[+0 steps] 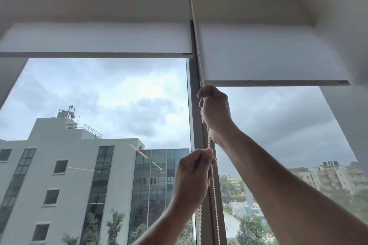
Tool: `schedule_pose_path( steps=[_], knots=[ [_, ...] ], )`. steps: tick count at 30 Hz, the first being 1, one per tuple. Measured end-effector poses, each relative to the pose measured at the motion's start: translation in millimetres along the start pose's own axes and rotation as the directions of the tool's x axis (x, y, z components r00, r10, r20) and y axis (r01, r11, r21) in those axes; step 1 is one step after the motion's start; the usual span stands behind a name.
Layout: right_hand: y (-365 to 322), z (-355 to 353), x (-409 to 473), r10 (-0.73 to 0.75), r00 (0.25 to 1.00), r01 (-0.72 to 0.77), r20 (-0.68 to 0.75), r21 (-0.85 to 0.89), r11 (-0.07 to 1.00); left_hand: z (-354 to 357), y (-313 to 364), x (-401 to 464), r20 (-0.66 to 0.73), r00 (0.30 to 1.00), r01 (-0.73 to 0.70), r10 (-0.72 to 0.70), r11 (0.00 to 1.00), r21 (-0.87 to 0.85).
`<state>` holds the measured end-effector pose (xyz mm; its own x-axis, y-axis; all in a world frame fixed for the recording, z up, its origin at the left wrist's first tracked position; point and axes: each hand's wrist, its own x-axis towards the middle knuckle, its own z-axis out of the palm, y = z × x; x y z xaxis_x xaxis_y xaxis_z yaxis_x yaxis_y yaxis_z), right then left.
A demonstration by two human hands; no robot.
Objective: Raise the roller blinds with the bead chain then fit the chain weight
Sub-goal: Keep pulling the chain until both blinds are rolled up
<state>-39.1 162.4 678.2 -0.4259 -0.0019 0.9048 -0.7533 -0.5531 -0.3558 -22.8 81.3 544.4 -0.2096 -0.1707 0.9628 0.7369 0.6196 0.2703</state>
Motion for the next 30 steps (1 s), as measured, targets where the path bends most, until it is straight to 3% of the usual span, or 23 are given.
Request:
schedule_pose_path(
  steps=[3,9,14,16,18,22,26,30],
  knots=[
    [-6,-2,2,-0.066,0.998,0.066,0.008,0.012,0.998,-11,1,10,0.034,0.999,-0.016,0.017,0.999,-0.036],
    [-5,-6,-12,-0.171,0.985,0.172,0.022,-0.003,0.985,-20,24,54,-0.078,0.994,0.075,-0.080,0.995,-0.064],
    [15,-14,-43,-0.179,0.980,0.169,0.082,0.118,0.978,-15,65,92,-0.055,0.998,-0.009,0.015,0.994,0.107],
    [23,-15,-52,-0.180,0.981,0.174,0.069,0.090,0.981,-9,82,108,-0.012,1.000,-0.014,0.015,0.997,0.080],
    [32,-15,-61,-0.152,0.987,0.146,0.052,0.095,0.985,-2,96,123,-0.005,0.999,0.042,-0.042,0.999,0.026],
    [49,-13,-88,-0.174,0.983,0.165,0.063,0.129,0.978,12,103,133,-0.124,0.969,0.207,-0.213,0.977,-0.059],
    [65,-20,-107,-0.123,0.981,0.103,0.148,0.136,0.985,16,83,113,-0.244,0.969,0.089,-0.046,0.982,0.169],
    [76,-36,-111,0.081,0.924,-0.159,0.375,0.183,0.970,12,62,93,-0.282,0.956,0.003,0.082,0.958,0.287]
  ],
)
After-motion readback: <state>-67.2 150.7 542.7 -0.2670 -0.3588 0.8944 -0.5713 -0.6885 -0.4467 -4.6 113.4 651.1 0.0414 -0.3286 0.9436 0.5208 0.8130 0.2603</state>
